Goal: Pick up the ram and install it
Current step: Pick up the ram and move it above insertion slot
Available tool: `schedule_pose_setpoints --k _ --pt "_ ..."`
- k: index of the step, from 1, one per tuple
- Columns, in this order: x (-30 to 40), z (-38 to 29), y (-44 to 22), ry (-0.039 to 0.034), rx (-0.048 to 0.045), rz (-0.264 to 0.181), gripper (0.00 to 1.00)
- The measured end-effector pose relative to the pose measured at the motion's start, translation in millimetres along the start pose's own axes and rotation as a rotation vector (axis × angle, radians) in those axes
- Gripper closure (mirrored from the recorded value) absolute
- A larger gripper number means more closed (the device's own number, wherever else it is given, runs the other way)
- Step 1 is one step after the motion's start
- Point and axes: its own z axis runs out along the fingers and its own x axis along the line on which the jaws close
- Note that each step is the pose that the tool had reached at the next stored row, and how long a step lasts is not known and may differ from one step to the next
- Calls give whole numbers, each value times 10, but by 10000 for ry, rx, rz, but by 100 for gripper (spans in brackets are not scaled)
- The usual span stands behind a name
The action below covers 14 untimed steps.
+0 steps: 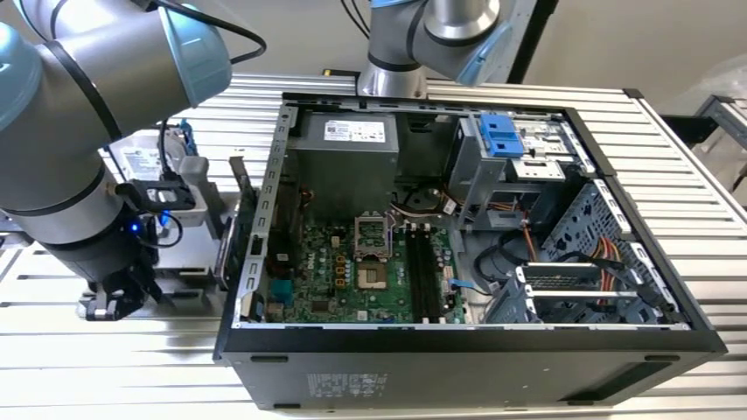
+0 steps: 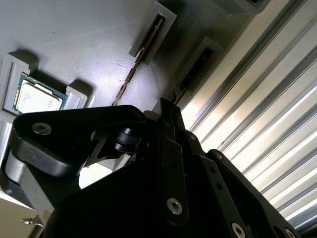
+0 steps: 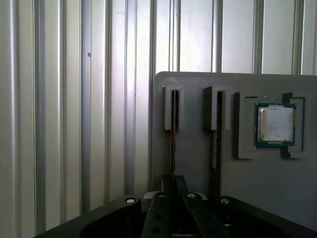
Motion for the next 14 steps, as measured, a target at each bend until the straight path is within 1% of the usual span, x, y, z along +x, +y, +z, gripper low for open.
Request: schedule_pose_setpoints --k 7,14 --pt "-2 -42 1 1 0 0 100" --pt "-6 -106 3 1 0 0 100"
